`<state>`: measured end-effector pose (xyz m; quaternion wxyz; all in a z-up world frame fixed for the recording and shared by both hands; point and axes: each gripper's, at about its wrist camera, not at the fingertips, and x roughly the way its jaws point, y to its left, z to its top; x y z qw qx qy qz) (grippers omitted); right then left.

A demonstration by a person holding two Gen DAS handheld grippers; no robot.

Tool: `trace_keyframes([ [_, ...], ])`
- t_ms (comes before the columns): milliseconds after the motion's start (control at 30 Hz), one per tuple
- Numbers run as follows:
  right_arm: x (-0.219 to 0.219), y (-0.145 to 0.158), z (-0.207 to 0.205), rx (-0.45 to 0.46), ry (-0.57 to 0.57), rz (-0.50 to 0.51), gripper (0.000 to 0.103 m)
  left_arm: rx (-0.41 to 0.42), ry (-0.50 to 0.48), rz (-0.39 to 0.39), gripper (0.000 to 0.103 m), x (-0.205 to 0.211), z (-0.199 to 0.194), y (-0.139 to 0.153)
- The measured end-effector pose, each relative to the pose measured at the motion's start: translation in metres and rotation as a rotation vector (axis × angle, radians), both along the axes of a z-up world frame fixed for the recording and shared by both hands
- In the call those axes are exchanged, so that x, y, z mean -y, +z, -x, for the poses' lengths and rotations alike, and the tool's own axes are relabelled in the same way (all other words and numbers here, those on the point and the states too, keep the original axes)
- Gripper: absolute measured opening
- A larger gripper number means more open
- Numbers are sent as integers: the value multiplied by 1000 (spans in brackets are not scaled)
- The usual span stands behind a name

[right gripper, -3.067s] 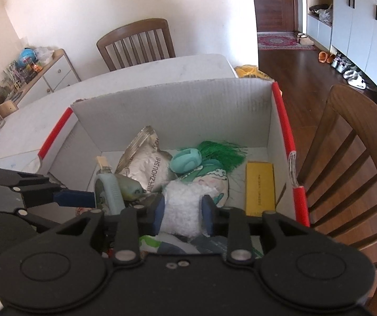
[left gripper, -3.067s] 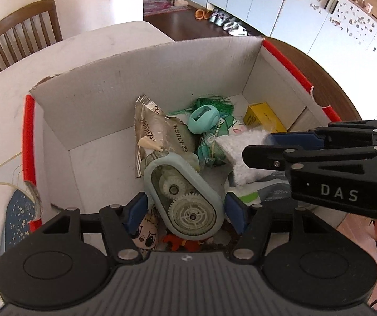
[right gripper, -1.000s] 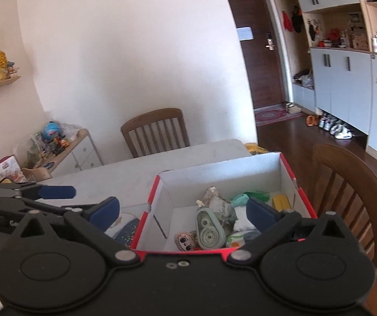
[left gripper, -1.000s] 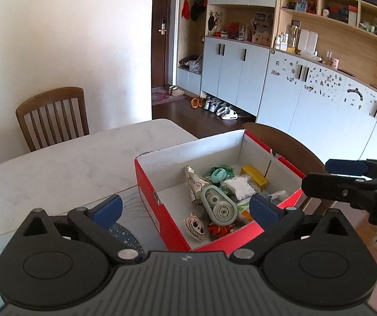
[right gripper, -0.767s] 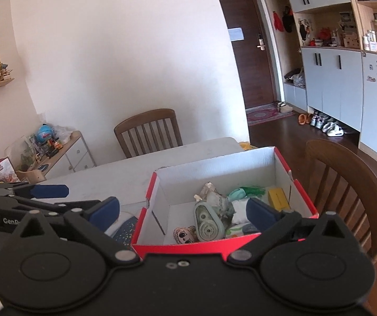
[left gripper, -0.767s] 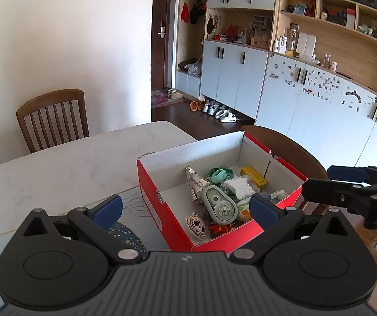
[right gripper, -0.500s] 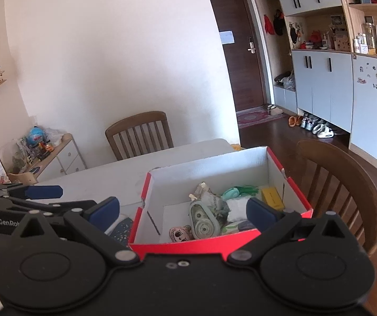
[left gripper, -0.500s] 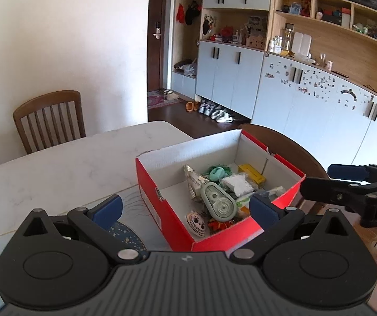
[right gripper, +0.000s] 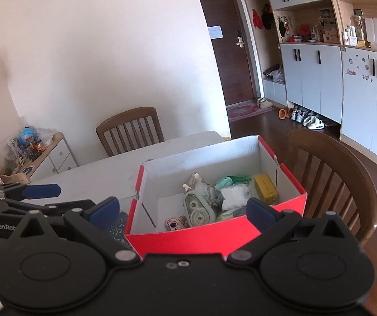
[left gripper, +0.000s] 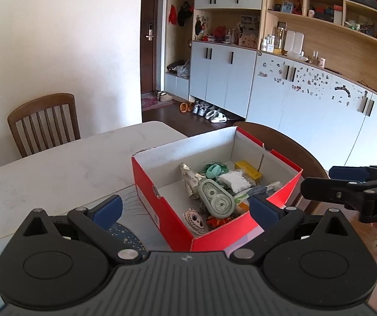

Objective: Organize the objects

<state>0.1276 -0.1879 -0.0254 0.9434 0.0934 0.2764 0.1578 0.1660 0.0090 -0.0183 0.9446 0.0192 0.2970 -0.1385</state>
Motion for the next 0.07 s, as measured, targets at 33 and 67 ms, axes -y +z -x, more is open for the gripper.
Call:
trace_keyframes([
  [33, 0, 0, 0, 0, -1, 1, 102, 0, 2, 0, 103, -1, -1, -1],
  [67, 0, -1, 0, -1, -1, 0, 102, 0, 1, 0, 103, -2, -1, -1],
])
